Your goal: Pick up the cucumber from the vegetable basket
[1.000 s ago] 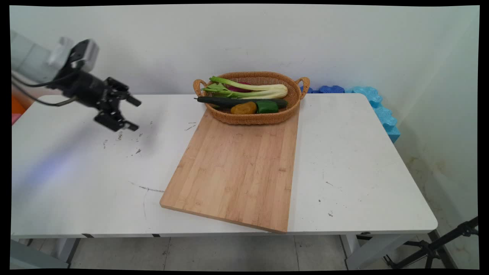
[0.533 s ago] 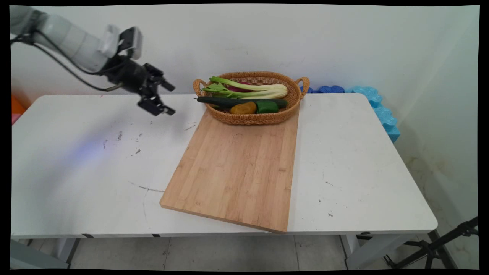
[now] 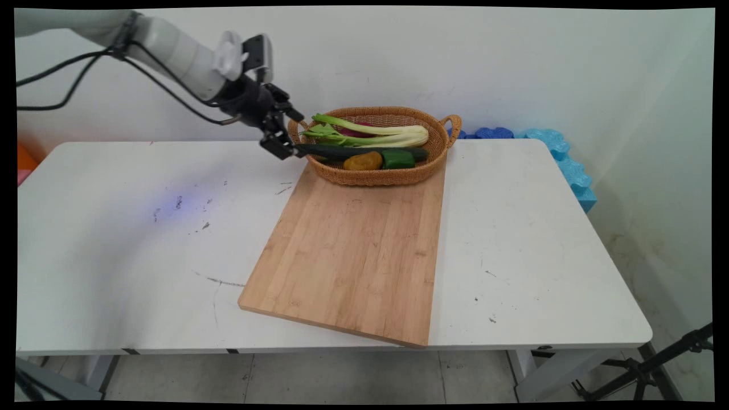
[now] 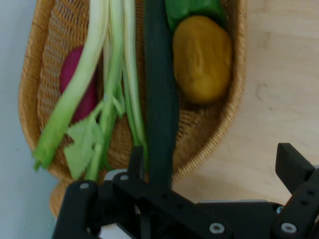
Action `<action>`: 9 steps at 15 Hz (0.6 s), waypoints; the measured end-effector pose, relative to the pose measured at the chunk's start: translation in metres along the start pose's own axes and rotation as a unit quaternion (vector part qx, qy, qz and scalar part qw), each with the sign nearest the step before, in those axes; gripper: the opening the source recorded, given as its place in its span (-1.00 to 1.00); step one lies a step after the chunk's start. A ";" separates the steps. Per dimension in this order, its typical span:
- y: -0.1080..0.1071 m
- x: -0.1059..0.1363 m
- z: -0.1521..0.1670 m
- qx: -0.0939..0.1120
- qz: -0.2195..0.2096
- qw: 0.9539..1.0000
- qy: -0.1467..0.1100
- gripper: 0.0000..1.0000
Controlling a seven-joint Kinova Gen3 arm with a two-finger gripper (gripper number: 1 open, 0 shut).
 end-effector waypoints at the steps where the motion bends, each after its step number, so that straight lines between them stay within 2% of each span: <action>1: -0.002 0.005 0.008 0.003 0.005 1.000 -0.002 1.00; 9: -0.020 0.026 0.063 0.018 0.039 0.999 -0.033 1.00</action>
